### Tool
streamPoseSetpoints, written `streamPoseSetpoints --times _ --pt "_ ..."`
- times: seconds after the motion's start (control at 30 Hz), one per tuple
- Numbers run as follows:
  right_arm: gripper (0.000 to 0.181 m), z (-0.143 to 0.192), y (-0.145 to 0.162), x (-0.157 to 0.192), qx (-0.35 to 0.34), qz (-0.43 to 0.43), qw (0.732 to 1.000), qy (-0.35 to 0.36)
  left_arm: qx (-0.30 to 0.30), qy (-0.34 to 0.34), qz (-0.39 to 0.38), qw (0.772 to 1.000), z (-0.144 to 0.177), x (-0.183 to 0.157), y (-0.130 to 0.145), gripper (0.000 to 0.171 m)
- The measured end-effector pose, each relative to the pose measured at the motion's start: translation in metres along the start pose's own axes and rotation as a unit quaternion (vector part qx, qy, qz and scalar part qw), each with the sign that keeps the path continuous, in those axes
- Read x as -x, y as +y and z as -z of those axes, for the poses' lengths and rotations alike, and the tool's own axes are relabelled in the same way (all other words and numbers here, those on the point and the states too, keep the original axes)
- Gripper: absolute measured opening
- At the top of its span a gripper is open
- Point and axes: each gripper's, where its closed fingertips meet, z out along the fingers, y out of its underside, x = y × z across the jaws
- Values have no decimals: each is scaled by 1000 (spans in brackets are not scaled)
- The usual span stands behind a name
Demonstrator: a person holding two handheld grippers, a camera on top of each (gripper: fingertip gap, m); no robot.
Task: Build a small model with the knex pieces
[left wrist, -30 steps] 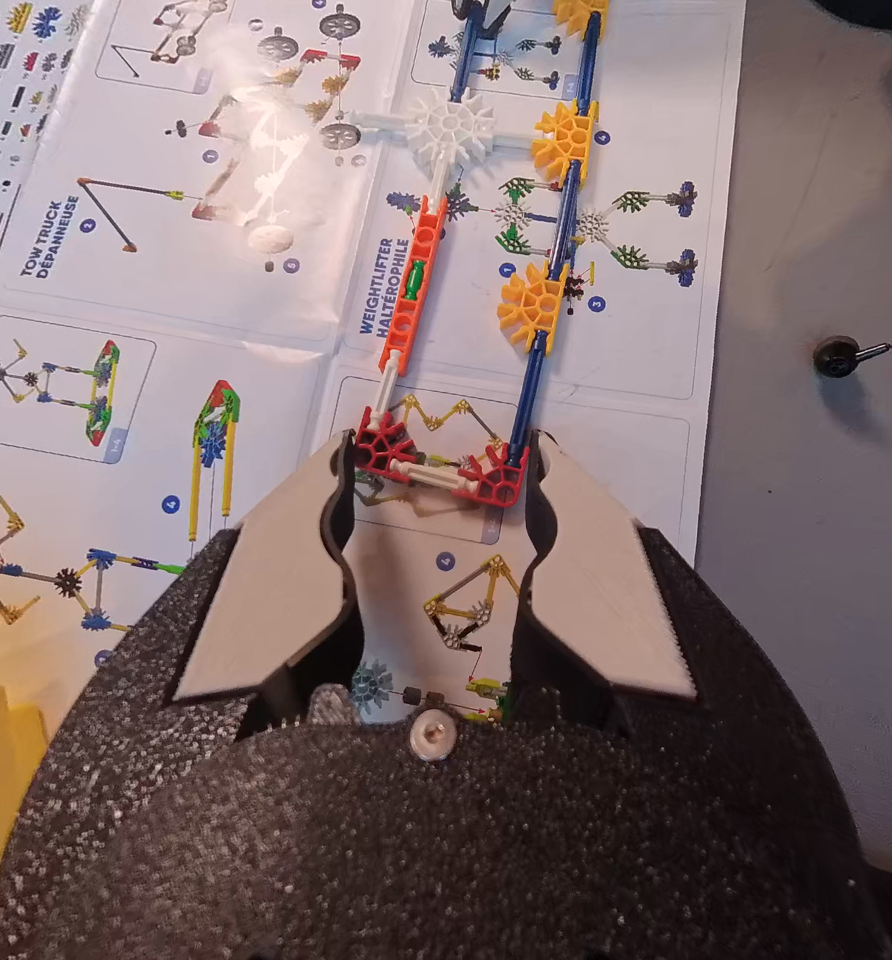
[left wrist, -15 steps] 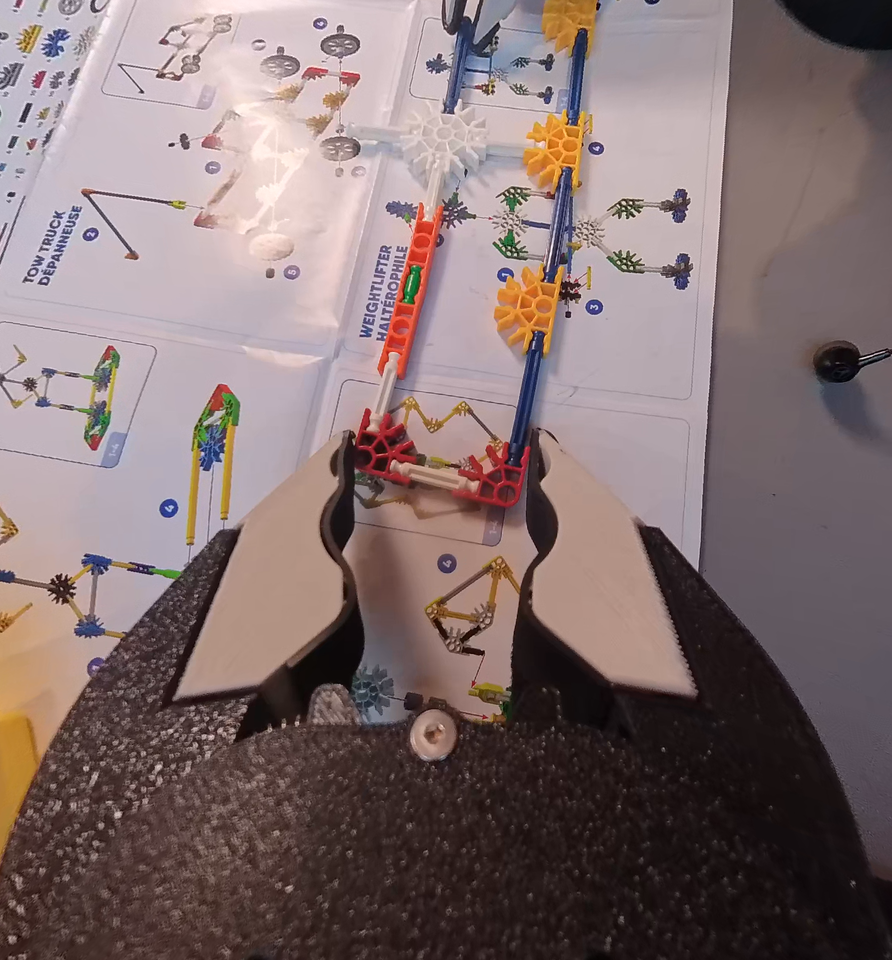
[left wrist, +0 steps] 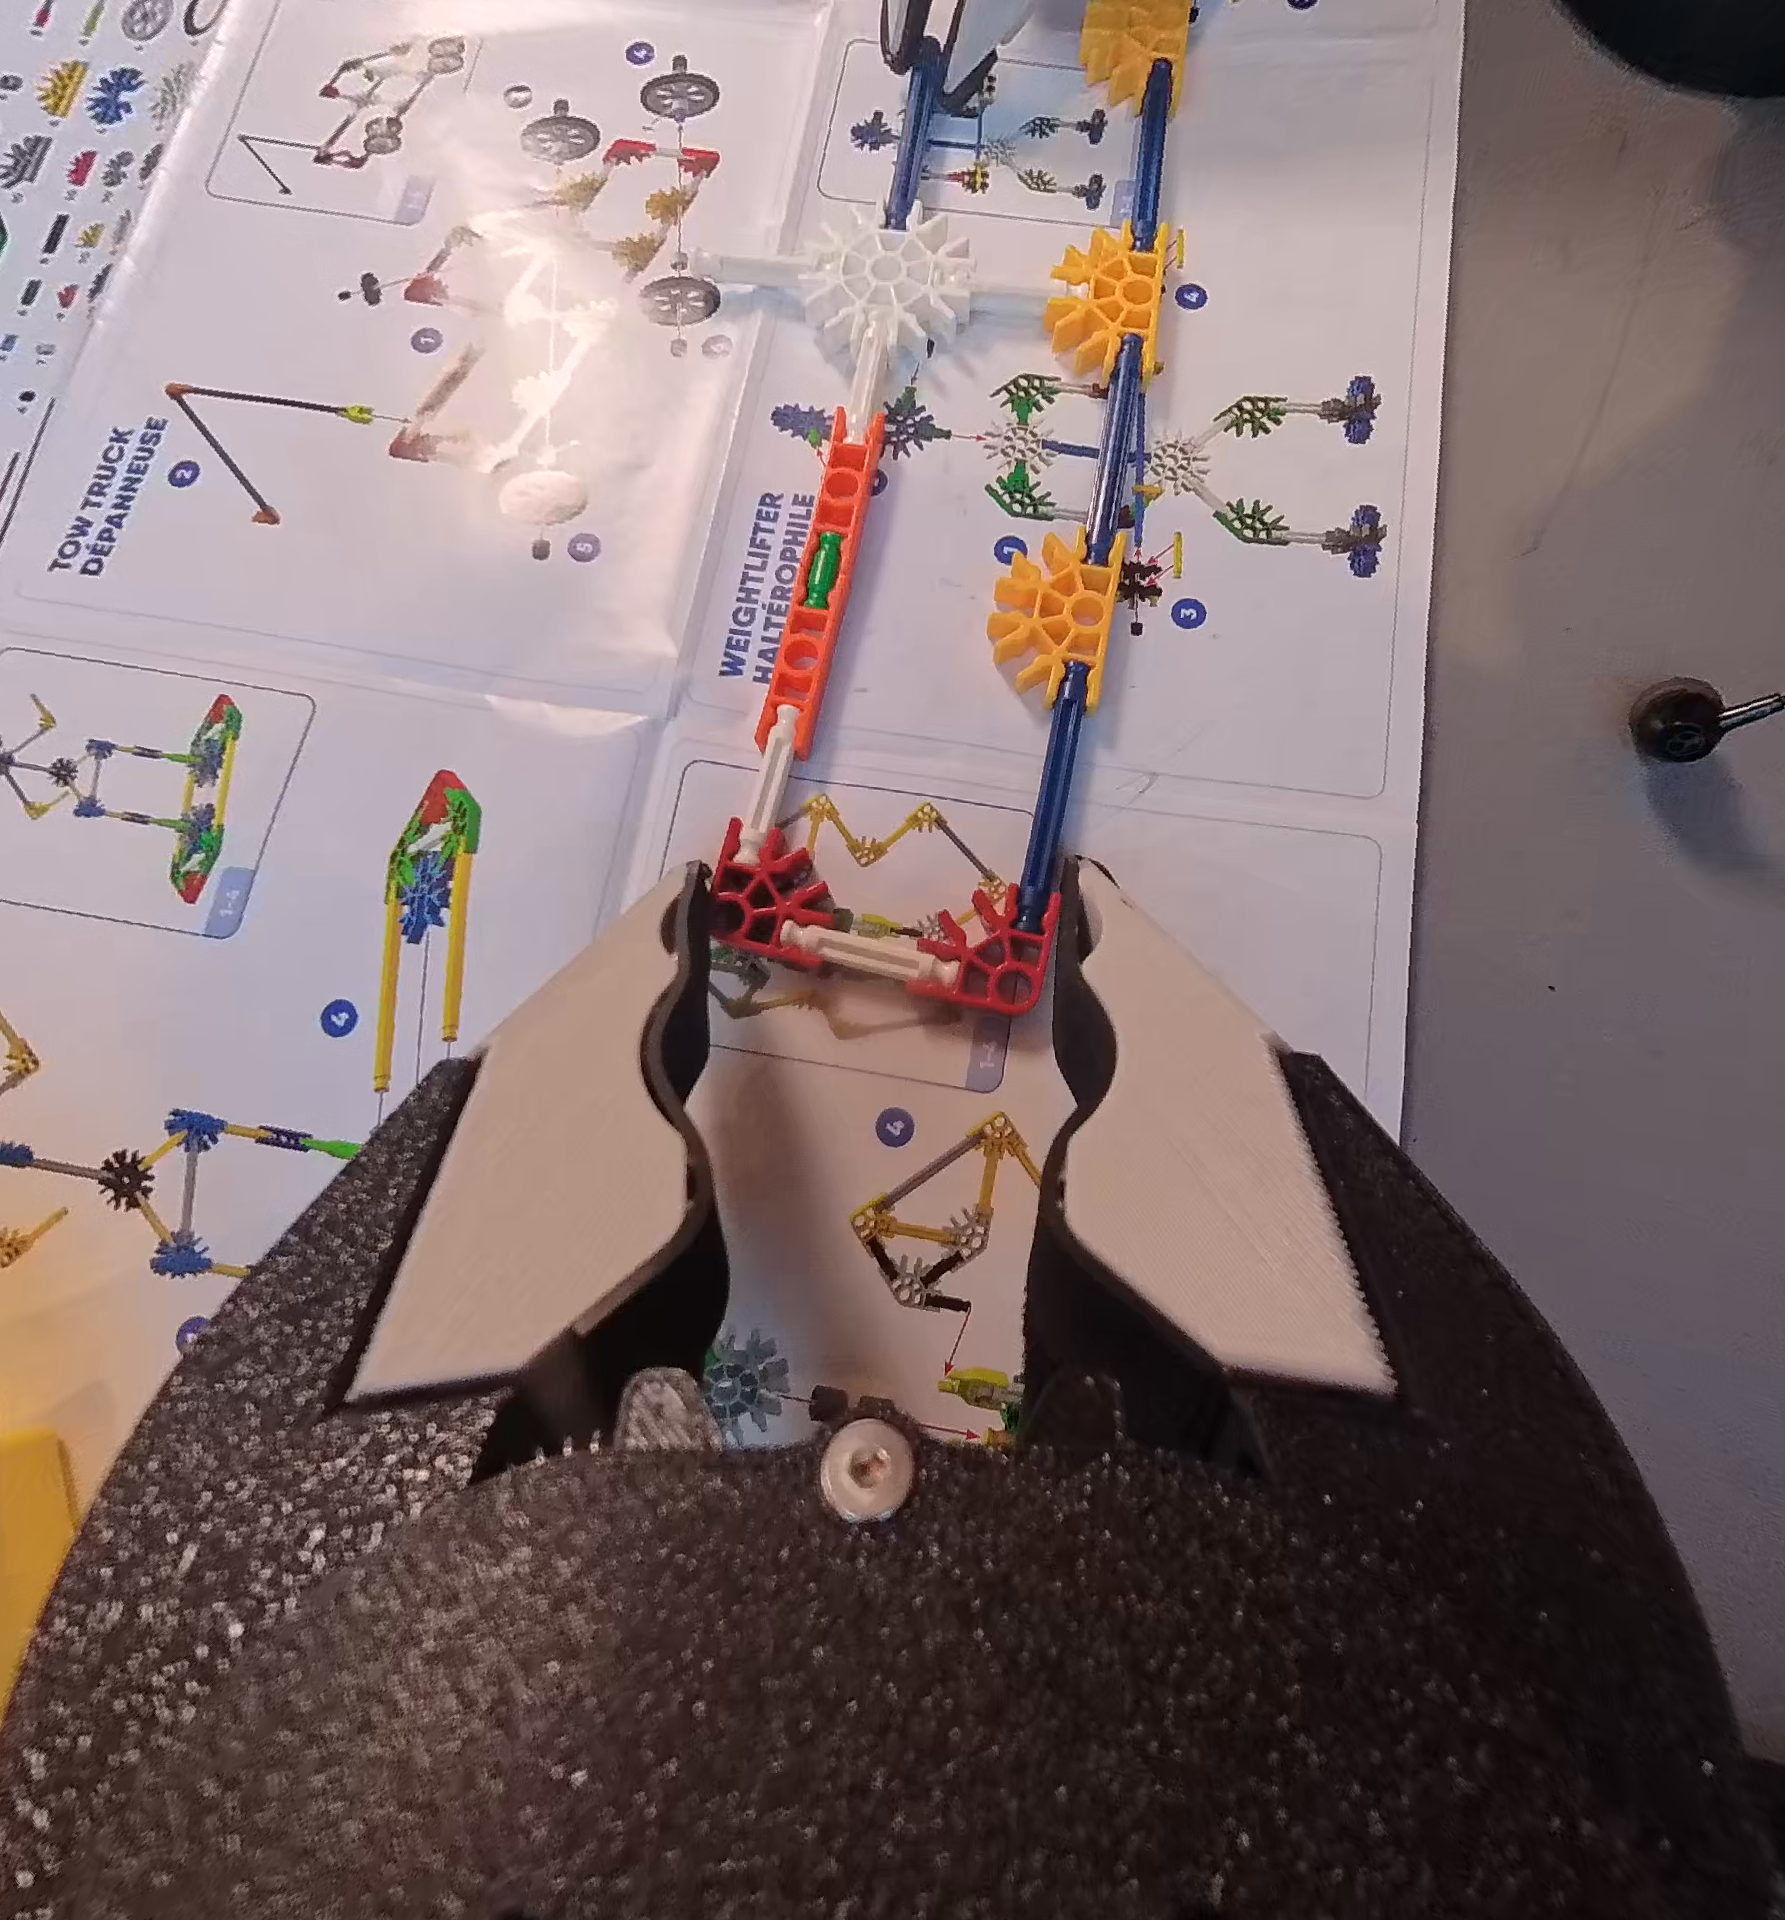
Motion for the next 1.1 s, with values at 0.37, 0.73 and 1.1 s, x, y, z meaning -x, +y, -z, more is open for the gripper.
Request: streamPoseSetpoints --times 0.37,0.73,1.1 --pt "7 0 0 0 -1 1 1000 2 -2 -1 -1 1000 0 -1 0 65" --pt "7 1 0 -1 -4 -2 1000 2 -2 -3 -8 1000 0 -1 0 65" --pt "8 4 1 -7 -3 -10 1000 19 1 -18 -25 1000 3 2 0 64"
